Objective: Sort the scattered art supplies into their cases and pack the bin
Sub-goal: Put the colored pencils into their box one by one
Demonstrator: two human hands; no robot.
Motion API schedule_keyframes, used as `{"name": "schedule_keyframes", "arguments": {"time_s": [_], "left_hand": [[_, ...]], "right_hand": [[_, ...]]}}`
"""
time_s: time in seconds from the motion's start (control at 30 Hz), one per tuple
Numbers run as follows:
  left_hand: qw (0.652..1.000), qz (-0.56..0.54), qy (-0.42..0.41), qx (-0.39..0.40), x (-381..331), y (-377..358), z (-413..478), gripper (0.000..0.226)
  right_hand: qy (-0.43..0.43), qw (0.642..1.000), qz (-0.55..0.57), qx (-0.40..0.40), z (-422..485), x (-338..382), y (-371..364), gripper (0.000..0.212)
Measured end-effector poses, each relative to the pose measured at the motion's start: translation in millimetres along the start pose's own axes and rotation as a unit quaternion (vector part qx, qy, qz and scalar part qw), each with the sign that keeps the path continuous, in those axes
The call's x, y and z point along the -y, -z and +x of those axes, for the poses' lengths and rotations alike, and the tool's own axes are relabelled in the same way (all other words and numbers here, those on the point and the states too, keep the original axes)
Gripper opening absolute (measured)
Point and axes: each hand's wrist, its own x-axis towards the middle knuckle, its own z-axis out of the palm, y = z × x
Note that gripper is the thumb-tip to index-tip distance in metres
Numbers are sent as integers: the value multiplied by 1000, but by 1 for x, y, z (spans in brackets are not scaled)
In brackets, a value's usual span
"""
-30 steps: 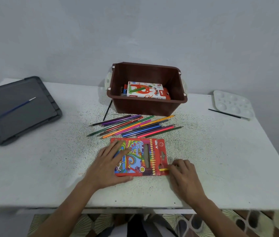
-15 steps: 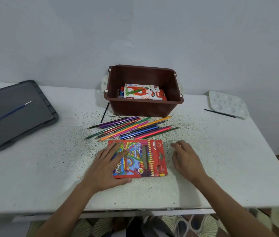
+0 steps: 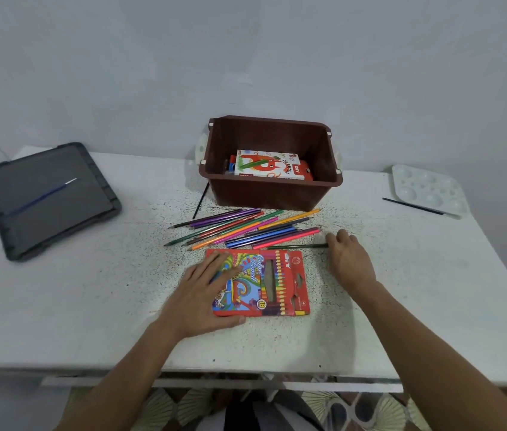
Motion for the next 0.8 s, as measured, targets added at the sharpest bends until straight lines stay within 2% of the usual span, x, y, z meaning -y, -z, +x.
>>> {"name": "schedule_keyframes", "arguments": {"time_s": [0.23, 0.37, 0.53, 0.8], "left_hand": [[1000, 16, 0, 5, -1, 0, 0, 95], [1000, 23, -2, 13, -2, 0, -1, 96], [1000, 26, -4, 17, -1, 0, -1, 97], [1000, 26, -9, 5, 2, -2, -2, 97]], "right_hand": [[-33, 996, 21, -78, -28, -30, 3, 31], [27, 993, 24, -111, -58, -52, 6, 36], [88, 992, 8, -93, -89, -73, 0, 44], [149, 983, 56, -91, -107, -26, 4, 45]]}}
